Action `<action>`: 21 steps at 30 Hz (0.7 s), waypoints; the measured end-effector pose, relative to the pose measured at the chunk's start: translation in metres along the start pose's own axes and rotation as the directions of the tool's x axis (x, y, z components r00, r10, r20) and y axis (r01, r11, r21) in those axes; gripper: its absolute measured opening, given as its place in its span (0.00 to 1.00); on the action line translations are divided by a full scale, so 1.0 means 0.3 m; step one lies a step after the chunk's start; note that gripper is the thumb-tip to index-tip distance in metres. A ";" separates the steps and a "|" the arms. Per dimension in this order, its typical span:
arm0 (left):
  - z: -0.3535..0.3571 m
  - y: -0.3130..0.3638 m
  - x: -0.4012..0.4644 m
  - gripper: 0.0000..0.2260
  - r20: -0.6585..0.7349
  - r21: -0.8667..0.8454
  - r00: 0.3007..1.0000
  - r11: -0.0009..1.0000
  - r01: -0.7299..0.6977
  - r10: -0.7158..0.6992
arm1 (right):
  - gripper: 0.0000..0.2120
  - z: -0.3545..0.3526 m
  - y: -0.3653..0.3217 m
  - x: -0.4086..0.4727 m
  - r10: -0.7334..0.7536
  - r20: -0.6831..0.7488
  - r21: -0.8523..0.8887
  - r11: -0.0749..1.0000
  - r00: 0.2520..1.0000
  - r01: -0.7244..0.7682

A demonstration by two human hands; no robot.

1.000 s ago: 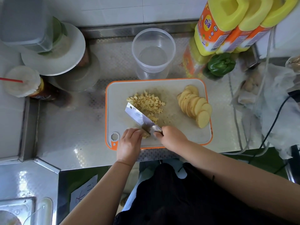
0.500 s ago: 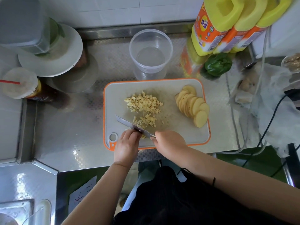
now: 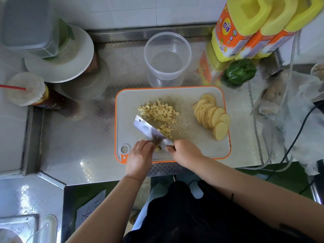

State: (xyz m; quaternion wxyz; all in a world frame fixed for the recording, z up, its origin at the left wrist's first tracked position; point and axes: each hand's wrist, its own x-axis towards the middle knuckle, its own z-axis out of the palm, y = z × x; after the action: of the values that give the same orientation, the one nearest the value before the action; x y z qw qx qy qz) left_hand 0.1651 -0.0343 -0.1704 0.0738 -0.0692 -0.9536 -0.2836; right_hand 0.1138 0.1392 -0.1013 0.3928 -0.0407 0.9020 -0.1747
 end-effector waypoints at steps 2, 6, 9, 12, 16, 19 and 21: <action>-0.003 0.001 0.001 0.09 0.004 0.001 1.000 1.000 -0.007 0.007 | 0.18 -0.016 0.009 0.003 0.016 -0.015 0.059 0.998 1.000 -0.015; -0.011 -0.004 0.000 0.09 -0.020 0.022 1.000 1.000 -0.005 0.006 | 0.20 -0.034 -0.011 -0.044 -0.037 -0.055 -0.052 0.998 0.998 0.035; -0.016 0.007 -0.011 0.10 -0.065 0.014 0.998 1.000 -0.001 0.001 | 0.21 -0.028 -0.029 -0.066 -0.081 -0.074 -0.130 0.989 0.994 0.071; -0.014 0.006 -0.015 0.09 -0.074 0.025 0.997 0.999 -0.020 0.021 | 0.21 -0.023 -0.038 -0.070 -0.096 -0.089 -0.152 0.985 0.991 0.082; -0.010 -0.007 -0.017 0.08 -0.053 0.036 0.998 0.999 -0.012 0.014 | 0.16 -0.015 -0.047 -0.078 -0.128 -0.105 -0.177 0.978 0.986 0.108; -0.010 -0.007 -0.017 0.08 -0.040 0.033 0.999 0.999 -0.012 0.013 | 0.14 -0.007 -0.049 -0.074 -0.138 -0.103 -0.195 0.974 0.985 0.117; -0.013 -0.006 -0.014 0.08 -0.035 0.029 0.999 1.000 -0.009 0.010 | 0.15 0.000 -0.047 -0.072 -0.140 -0.107 -0.211 0.971 0.984 0.115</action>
State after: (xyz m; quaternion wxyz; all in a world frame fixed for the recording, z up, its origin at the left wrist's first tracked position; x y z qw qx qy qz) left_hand 0.1694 -0.0383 -0.1691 0.0928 -0.0675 -0.9557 -0.2709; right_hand 0.1278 0.1305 -0.0814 0.3191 -0.1282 0.9327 -0.1084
